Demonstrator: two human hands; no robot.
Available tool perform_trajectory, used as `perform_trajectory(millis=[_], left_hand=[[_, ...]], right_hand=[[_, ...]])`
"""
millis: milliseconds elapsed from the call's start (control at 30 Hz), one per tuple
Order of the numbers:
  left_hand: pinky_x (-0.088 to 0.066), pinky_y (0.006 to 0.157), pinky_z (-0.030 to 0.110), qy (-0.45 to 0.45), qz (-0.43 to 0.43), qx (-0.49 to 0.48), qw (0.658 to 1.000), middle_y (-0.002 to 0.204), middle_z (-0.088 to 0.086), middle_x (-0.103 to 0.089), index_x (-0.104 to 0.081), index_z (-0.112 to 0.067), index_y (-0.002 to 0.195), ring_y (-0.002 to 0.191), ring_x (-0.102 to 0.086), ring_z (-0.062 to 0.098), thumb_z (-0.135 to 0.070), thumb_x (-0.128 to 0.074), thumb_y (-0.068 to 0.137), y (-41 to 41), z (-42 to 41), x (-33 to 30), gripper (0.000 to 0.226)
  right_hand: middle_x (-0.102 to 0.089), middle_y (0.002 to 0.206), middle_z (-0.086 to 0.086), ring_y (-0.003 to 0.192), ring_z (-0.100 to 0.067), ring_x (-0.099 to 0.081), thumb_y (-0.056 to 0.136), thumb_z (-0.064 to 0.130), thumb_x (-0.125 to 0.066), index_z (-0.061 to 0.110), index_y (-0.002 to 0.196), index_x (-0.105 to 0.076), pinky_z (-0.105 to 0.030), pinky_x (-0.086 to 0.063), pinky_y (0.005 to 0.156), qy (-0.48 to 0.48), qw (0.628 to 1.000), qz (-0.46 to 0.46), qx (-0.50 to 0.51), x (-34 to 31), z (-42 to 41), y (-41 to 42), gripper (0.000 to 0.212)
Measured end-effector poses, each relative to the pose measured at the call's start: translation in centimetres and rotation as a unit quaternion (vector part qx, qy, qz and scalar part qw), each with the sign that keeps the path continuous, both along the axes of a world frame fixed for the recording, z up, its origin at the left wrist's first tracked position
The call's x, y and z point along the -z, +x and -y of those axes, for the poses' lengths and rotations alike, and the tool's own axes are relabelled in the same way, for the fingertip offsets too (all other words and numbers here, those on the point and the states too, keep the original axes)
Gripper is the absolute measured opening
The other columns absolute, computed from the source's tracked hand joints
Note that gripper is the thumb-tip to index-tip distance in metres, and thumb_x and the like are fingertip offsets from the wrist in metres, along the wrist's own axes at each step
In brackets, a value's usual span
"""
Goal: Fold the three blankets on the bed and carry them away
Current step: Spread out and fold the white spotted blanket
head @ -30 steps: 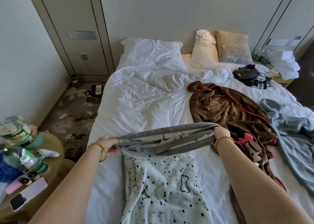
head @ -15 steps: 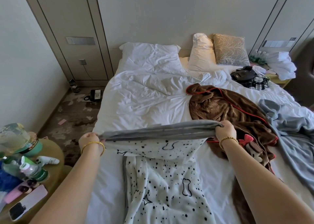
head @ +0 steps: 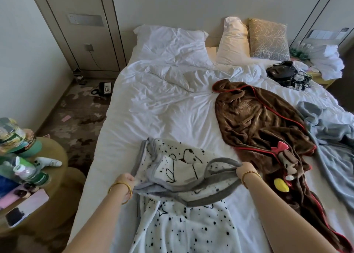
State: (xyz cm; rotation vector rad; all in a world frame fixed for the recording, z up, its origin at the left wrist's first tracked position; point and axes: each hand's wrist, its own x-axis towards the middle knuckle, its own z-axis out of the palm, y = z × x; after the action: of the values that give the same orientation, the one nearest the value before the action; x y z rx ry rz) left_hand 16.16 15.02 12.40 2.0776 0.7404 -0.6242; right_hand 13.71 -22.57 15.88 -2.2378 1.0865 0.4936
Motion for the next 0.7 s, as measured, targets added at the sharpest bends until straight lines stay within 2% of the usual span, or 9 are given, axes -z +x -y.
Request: perform_trajectory(millis=[33,100,167,233,300,367,500,600,700], left_hand=[[-0.051,0.086,0.042,0.019,0.002,0.011,1.000,0.109,0.023,-0.057,-0.055,-0.006,0.087,0.098,-0.057,0.037,0.006,-0.038,0.091,-0.7,0.2,1.0,0.022],[-0.045,0.087,0.036,0.029,0.004,0.017,0.999,0.118,0.021,-0.056,-0.052,-0.009,0.088,0.105,-0.054,0.036,0.010,-0.036,0.087,-1.7,0.7,2.2,0.025],[-0.043,0.080,0.035,-0.015,-0.007,-0.028,0.999,0.120,0.020,-0.052,-0.050,-0.008,0.096,0.094,-0.054,0.032,0.013,-0.037,0.085,-2.4,1.3,3.4,0.027],[-0.046,0.078,0.038,-0.102,-0.024,-0.101,0.989,0.120,0.020,-0.048,-0.048,-0.009,0.116,0.083,-0.053,0.029,0.015,-0.043,0.084,-3.0,1.8,4.0,0.039],[-0.049,0.079,0.039,-0.167,-0.033,-0.145,0.975,0.130,0.021,-0.043,-0.038,-0.013,0.134,0.094,-0.052,0.032,0.016,-0.049,0.083,-3.6,2.0,4.3,0.060],[-0.051,0.073,0.037,-0.200,-0.048,-0.157,0.966,0.137,0.022,-0.039,-0.030,-0.014,0.141,0.095,-0.051,0.031,0.016,-0.052,0.083,-4.1,2.0,4.2,0.070],[-0.052,0.059,0.032,-0.182,-0.022,-0.133,0.974,0.119,0.020,-0.052,-0.053,-0.009,0.120,0.090,-0.056,0.032,0.016,-0.045,0.084,-5.3,0.9,4.0,0.045],[-0.043,0.056,0.024,-0.096,0.082,-0.090,0.988,0.095,0.013,-0.059,-0.061,-0.016,0.080,0.077,-0.053,0.025,0.014,-0.039,0.080,-6.3,-0.2,4.0,0.038],[-0.044,0.062,0.024,-0.100,0.104,-0.093,0.985,0.087,0.009,-0.059,-0.061,-0.022,0.071,0.074,-0.053,0.019,0.012,-0.043,0.078,-7.0,-0.2,3.7,0.039]], right_hand=[[-0.059,0.109,-0.016,0.098,-0.031,-0.056,0.093,0.012,-0.041,-0.001,0.118,-0.054,-0.031,-0.044,0.077,-0.017,0.997,-0.058,-0.046,1.6,-0.5,-1.2,0.031],[-0.051,0.126,-0.017,0.113,-0.031,-0.051,0.093,0.016,-0.043,0.002,0.128,-0.045,-0.032,-0.042,0.089,-0.033,0.987,-0.115,-0.106,4.0,-2.7,-2.9,0.038],[-0.045,0.132,-0.017,0.119,-0.031,-0.047,0.091,0.011,-0.042,0.009,0.136,-0.039,-0.033,-0.041,0.095,-0.020,0.985,-0.089,-0.148,6.0,-6.0,-3.5,0.045],[-0.048,0.133,-0.015,0.119,-0.028,-0.050,0.092,0.010,-0.044,0.011,0.137,-0.039,-0.031,-0.041,0.095,0.055,0.978,-0.055,-0.195,7.3,-10.2,-3.5,0.045],[-0.054,0.130,-0.012,0.113,-0.023,-0.053,0.094,0.020,-0.048,0.012,0.134,-0.044,-0.027,-0.041,0.094,0.135,0.960,-0.033,-0.243,8.0,-14.6,-3.5,0.041],[-0.059,0.117,-0.011,0.096,-0.019,-0.054,0.094,0.034,-0.050,0.009,0.131,-0.049,-0.027,-0.043,0.087,0.185,0.941,-0.031,-0.281,8.8,-18.3,-3.8,0.045],[-0.056,0.104,-0.009,0.087,-0.019,-0.051,0.089,0.048,-0.050,0.007,0.115,-0.053,-0.024,-0.045,0.071,0.193,0.941,-0.053,-0.274,10.4,-22.5,-5.2,0.048],[-0.045,0.127,-0.012,0.117,-0.028,-0.044,0.086,0.037,-0.057,0.011,0.132,-0.040,-0.034,-0.041,0.097,0.169,0.952,-0.042,-0.250,11.0,-23.9,-6.3,0.055],[-0.036,0.135,-0.011,0.126,-0.029,-0.032,0.089,0.025,-0.051,0.012,0.134,-0.032,-0.037,-0.034,0.103,0.126,0.953,-0.026,-0.275,11.1,-25.0,-7.0,0.051]])
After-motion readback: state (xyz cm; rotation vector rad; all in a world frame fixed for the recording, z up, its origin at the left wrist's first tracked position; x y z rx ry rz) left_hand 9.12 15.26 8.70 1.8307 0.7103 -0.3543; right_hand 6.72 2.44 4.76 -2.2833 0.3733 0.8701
